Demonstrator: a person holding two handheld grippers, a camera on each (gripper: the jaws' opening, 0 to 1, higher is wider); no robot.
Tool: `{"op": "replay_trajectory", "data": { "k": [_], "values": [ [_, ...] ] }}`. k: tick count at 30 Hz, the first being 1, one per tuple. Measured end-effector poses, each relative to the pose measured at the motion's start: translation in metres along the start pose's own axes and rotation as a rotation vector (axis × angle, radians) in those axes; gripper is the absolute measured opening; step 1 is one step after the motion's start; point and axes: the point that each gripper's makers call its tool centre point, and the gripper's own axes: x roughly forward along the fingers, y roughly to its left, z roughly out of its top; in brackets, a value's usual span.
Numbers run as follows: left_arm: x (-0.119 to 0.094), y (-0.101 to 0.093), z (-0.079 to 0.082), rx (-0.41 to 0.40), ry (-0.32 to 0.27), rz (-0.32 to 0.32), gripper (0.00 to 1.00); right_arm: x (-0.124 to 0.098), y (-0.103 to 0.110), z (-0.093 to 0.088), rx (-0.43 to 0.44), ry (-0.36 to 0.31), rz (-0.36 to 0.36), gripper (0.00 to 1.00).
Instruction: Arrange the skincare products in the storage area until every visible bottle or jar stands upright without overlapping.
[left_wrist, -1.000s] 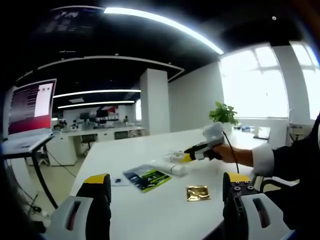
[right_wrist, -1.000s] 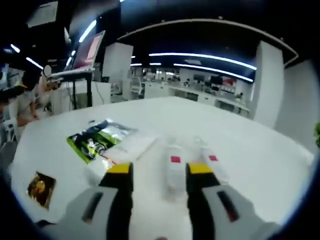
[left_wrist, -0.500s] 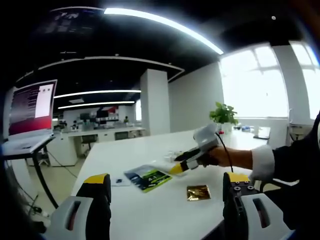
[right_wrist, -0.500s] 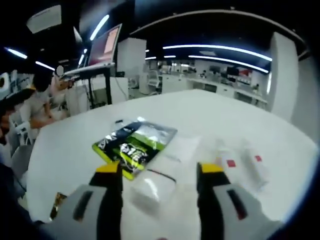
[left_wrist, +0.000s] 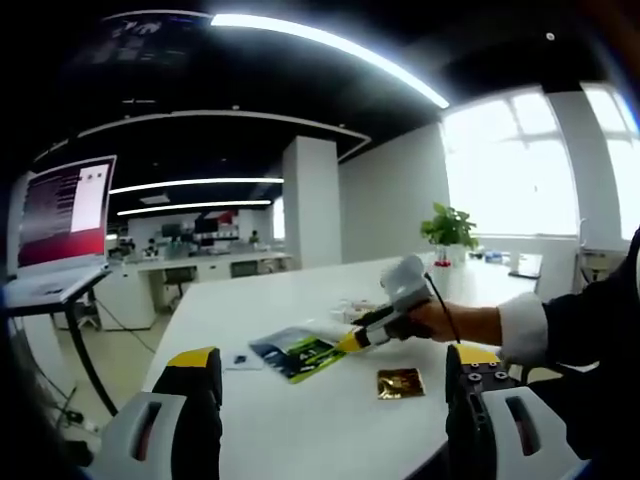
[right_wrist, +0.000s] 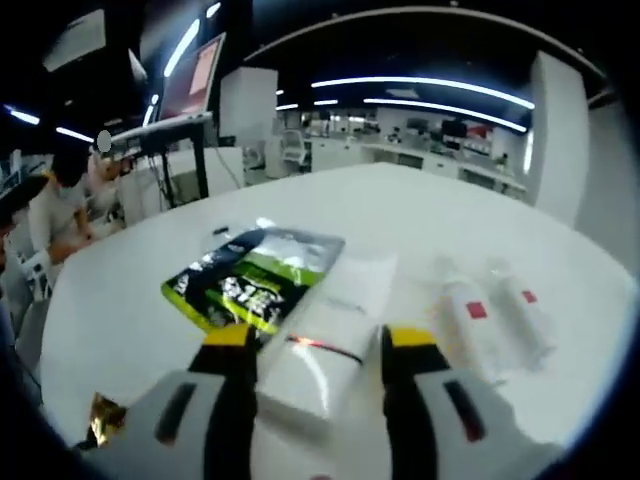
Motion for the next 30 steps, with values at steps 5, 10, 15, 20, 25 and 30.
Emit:
{"op": "replay_trajectory", "data": {
  "k": [5,10,15,20,25,30],
  "values": [
    [0.0,0.001,-0.001,-0.001,0.002,0.003,0.95,-0.003,-0.002,0.0,0.009,-0.016,-0.009,0.44],
    [0.0,-0.001,0.0,0.0,0.0,0.001,0.95,-0.005,-0.005,-0.002,0.007,-0.017,-0.022,0.41],
    [0.0,-0.004,0.0,0.001,0.005,-0.003,0.95,-0.007,-0.007,-0.004,-0.001,-0.012,-0.027,0.39],
    [0.001,-0.003,-0.001,-0.004,0.006,-0.001,0.95,-0.01,-0.011,-0.006,-0.007,-0.006,-0.033,0.36],
    [0.003,-0.003,-0.003,-0.008,0.014,-0.002,0.95,-0.012,-0.013,-0.008,-0.012,-0.002,-0.026,0.32],
    [0.006,-0.006,-0.005,-0.008,0.018,-0.006,0.94,-0.015,-0.011,-0.01,-0.023,0.01,-0.009,0.31]
  ]
}}
